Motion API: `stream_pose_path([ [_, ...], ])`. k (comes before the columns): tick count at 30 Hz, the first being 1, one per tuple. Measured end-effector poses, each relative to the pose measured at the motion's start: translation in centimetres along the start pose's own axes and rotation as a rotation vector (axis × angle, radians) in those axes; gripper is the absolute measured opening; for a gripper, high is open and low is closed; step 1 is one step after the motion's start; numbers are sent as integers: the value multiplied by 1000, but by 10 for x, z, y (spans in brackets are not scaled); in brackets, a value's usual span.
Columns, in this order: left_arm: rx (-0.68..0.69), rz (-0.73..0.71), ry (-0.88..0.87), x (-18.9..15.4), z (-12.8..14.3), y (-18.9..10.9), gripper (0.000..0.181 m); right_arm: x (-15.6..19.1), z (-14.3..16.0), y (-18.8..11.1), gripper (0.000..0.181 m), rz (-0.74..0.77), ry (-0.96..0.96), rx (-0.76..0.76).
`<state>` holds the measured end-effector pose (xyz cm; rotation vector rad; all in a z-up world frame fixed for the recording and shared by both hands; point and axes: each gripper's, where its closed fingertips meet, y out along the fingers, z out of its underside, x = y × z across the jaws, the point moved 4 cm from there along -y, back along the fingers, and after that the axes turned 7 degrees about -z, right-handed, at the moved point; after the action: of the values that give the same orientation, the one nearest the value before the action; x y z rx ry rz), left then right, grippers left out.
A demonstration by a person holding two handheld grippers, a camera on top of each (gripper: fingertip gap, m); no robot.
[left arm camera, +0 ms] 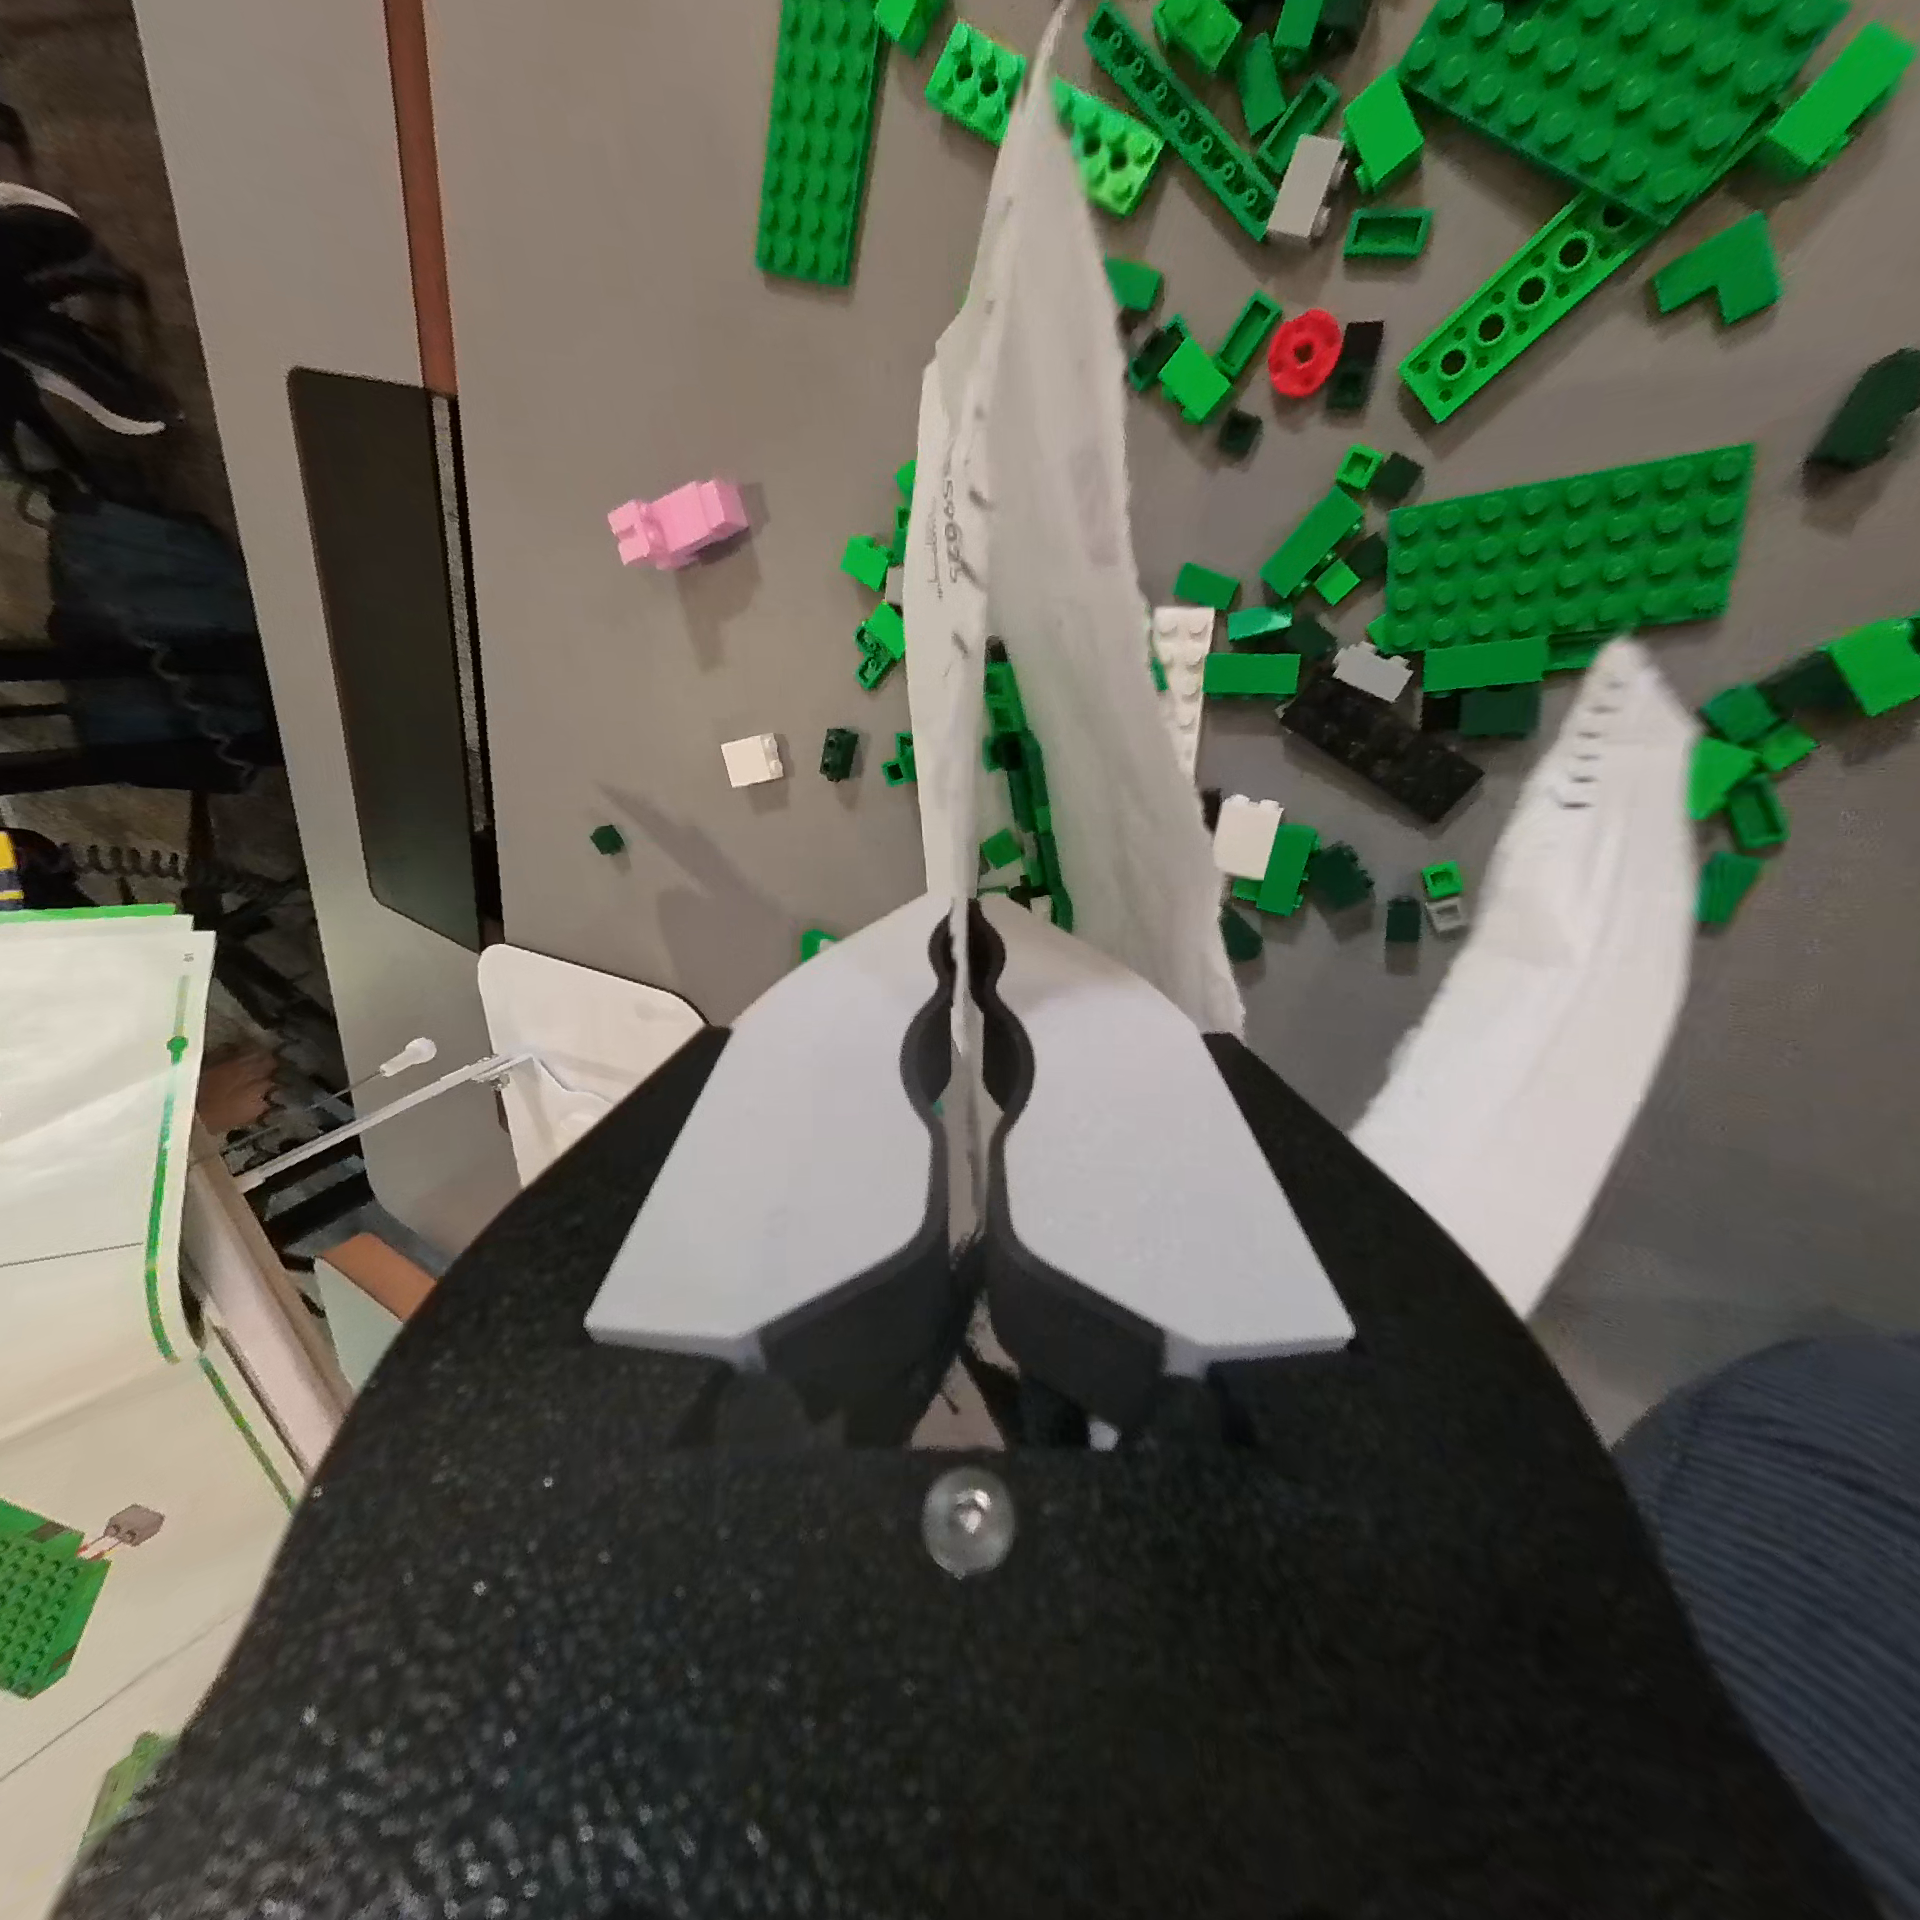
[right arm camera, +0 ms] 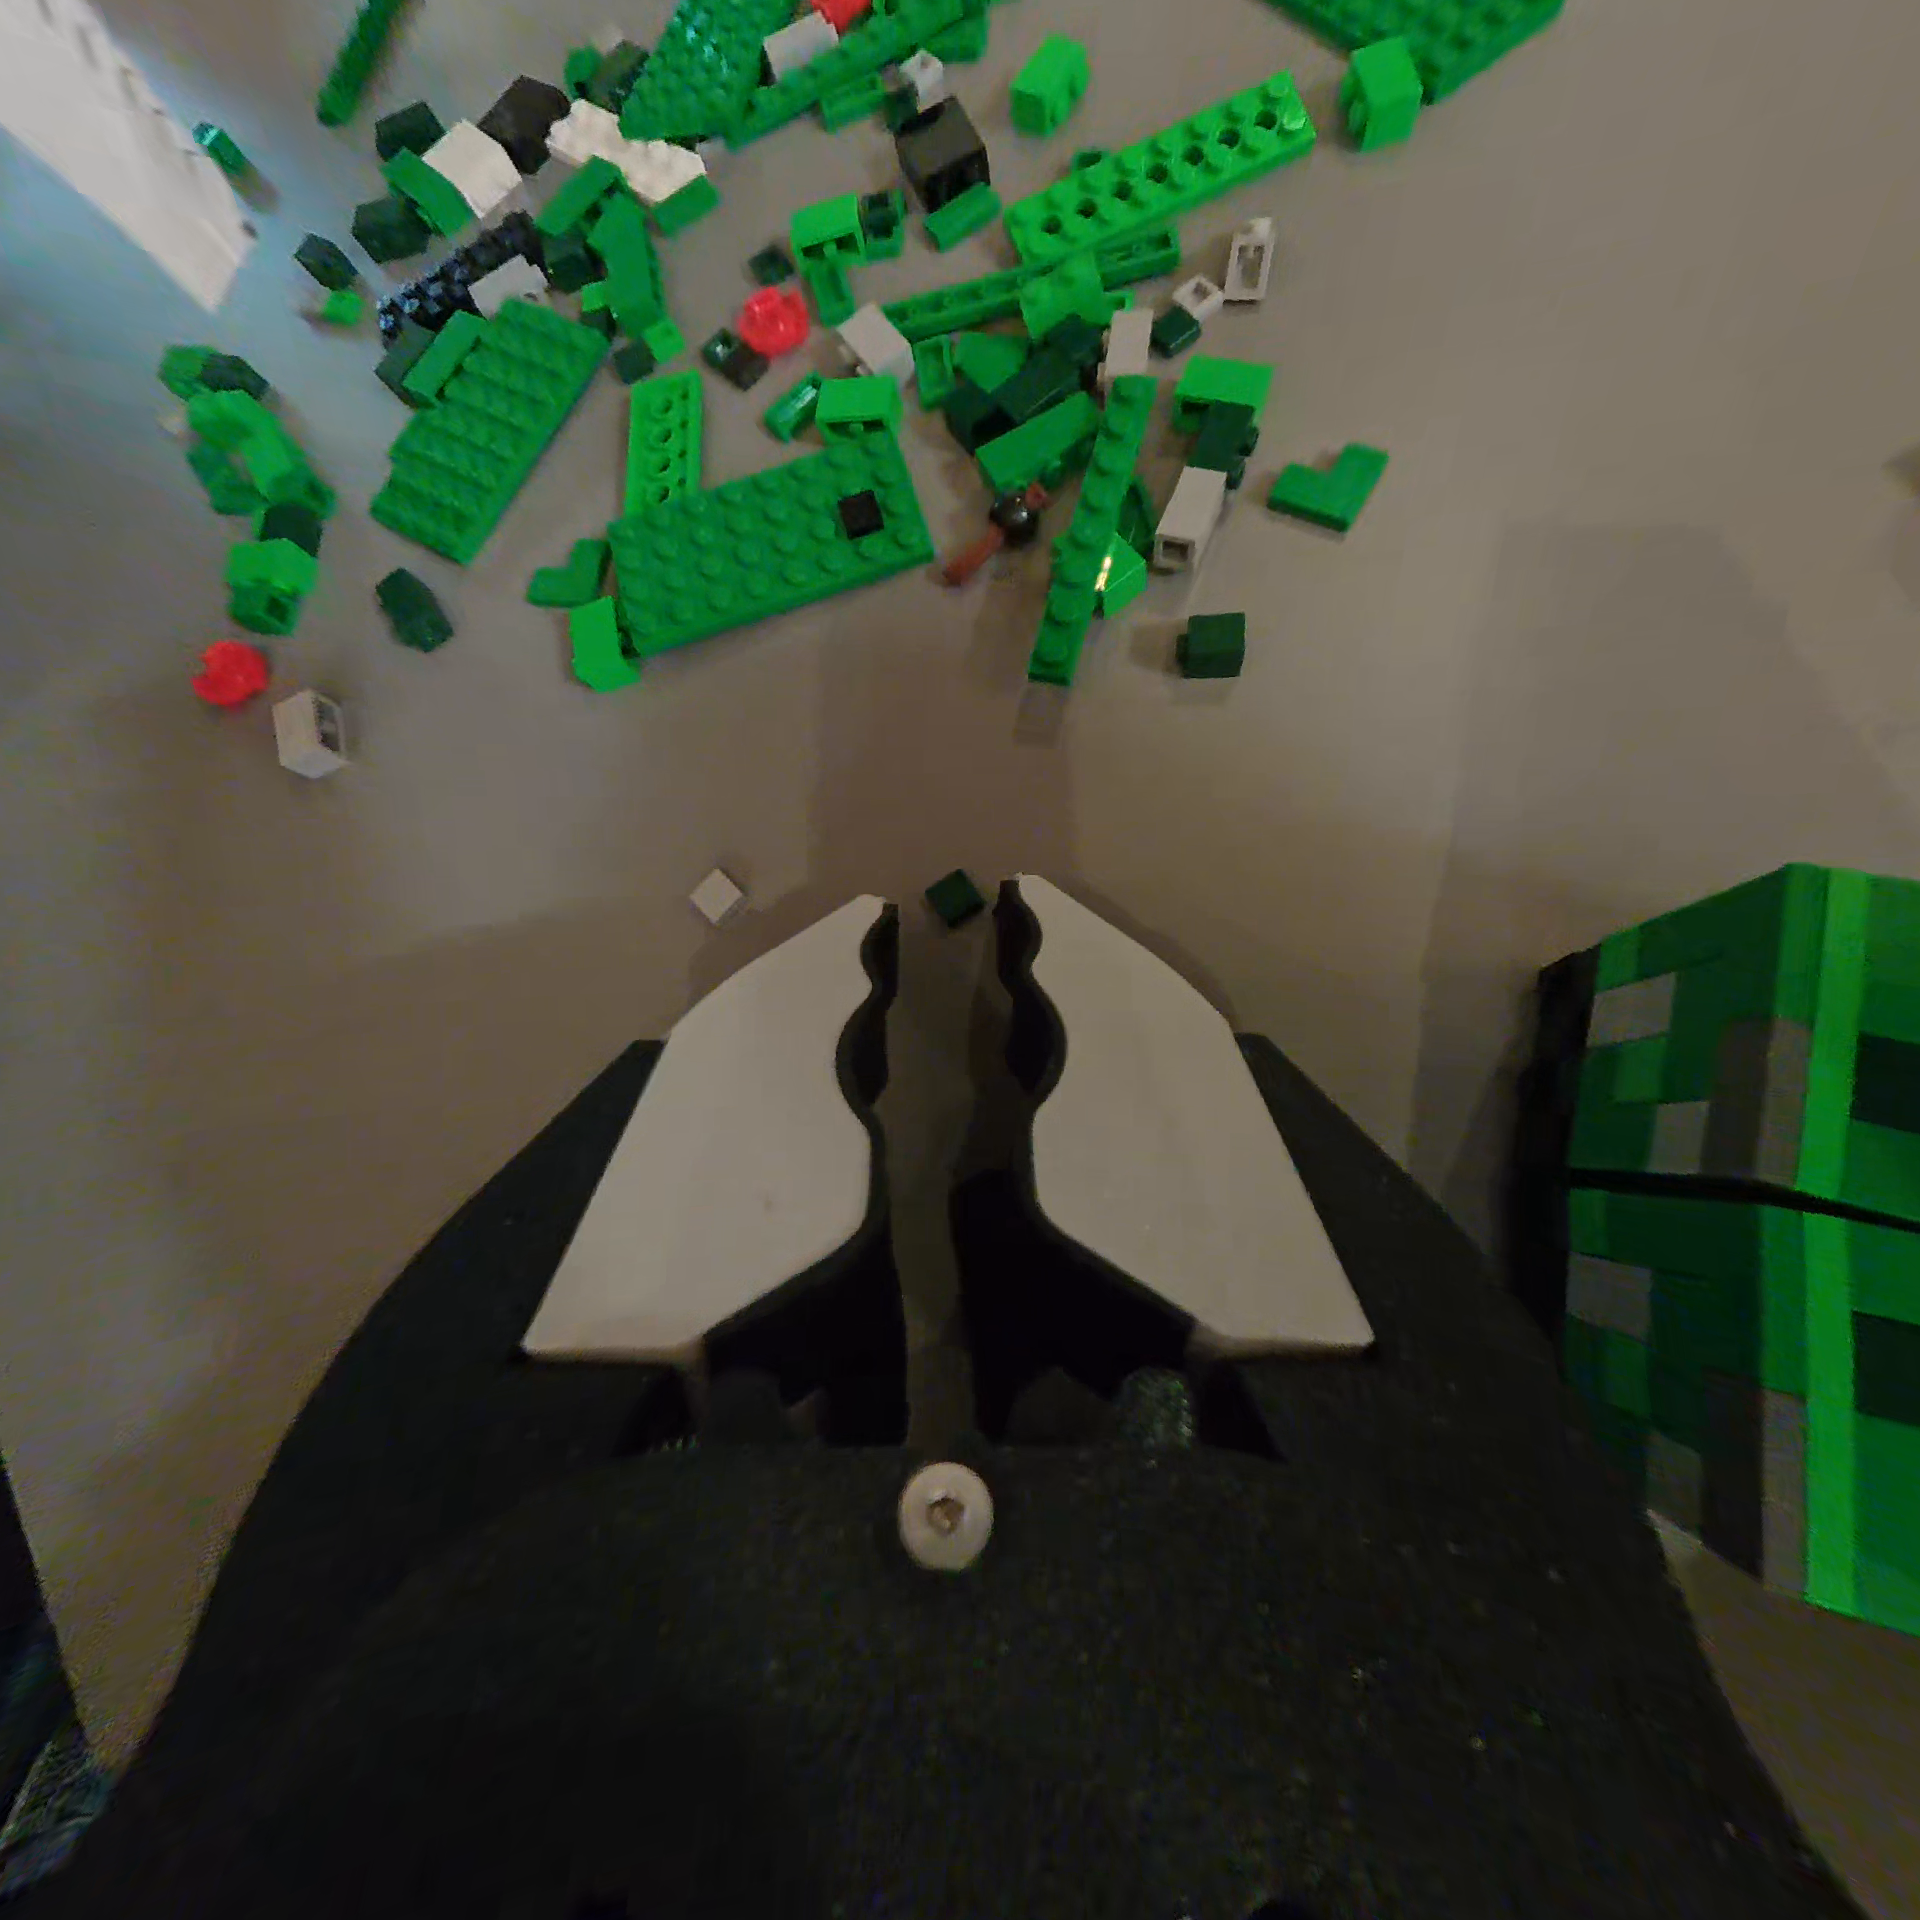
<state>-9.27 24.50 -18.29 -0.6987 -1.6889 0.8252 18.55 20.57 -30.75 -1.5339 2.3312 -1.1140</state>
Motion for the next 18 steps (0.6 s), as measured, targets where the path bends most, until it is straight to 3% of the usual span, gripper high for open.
stream_pose_path([
  [11,-24,39,75,-19,7,-11,0,3,-4,3,8,33,-32,20],
  [13,-24,56,79,-22,9,-11,0,23,-29,-1,7,15,-86,-41],
  [18,-77,95,48,-28,14,-11,0,113,-144,-7,7,23,-396,-328],
])
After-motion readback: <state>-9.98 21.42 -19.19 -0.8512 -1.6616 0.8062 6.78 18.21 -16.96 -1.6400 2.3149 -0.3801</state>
